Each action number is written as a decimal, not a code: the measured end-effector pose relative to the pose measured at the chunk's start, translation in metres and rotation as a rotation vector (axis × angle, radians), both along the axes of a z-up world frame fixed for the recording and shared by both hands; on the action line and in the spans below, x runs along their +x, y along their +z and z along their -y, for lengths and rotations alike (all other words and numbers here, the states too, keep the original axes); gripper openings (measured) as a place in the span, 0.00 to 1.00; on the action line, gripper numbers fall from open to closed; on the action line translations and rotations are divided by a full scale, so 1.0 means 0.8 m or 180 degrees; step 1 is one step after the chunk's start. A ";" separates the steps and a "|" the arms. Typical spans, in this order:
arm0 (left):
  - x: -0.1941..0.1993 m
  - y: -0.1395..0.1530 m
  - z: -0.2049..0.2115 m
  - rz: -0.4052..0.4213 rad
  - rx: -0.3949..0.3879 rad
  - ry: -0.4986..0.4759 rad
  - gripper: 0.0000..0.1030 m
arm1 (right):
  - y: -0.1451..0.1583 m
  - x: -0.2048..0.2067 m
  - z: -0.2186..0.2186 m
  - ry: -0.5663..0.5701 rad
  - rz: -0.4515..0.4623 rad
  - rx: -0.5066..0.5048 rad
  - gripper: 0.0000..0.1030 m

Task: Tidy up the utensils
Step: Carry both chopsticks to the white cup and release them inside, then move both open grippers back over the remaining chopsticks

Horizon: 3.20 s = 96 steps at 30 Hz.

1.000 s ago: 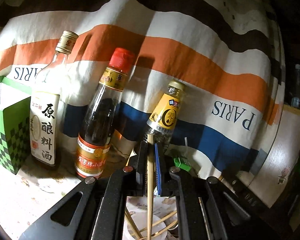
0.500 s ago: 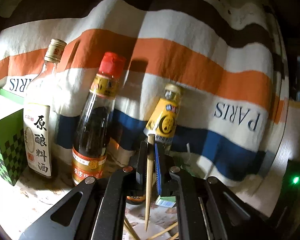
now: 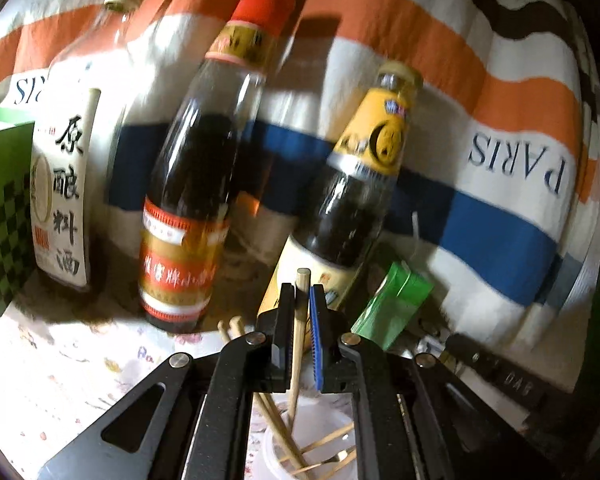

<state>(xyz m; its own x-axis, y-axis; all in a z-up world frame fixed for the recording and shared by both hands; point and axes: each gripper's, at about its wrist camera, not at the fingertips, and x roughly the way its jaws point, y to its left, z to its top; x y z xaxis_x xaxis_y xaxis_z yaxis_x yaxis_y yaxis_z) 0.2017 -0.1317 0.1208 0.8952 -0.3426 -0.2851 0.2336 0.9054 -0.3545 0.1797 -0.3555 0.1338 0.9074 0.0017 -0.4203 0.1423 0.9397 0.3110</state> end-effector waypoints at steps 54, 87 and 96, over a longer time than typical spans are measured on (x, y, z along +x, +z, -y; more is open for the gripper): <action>-0.102 0.053 -0.151 -0.0494 0.0960 0.0649 0.40 | 0.049 -0.067 -0.099 0.0708 0.0200 -0.0522 0.23; 0.064 -0.184 -0.156 -0.2363 0.0731 -0.0125 0.29 | -0.075 0.030 -0.225 0.1231 -0.0976 -0.0803 0.23; 0.084 -0.198 -0.151 -0.2428 0.0764 -0.0107 0.27 | -0.088 0.038 -0.227 0.1170 -0.1039 -0.0837 0.23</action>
<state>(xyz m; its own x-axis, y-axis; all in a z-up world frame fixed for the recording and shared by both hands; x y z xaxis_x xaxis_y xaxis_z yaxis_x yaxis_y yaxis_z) 0.2691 -0.0111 -0.0378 0.4139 -0.2177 -0.8839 0.0339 0.9740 -0.2240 0.2104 -0.1737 0.0637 0.6894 0.1507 -0.7085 -0.1598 0.9857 0.0542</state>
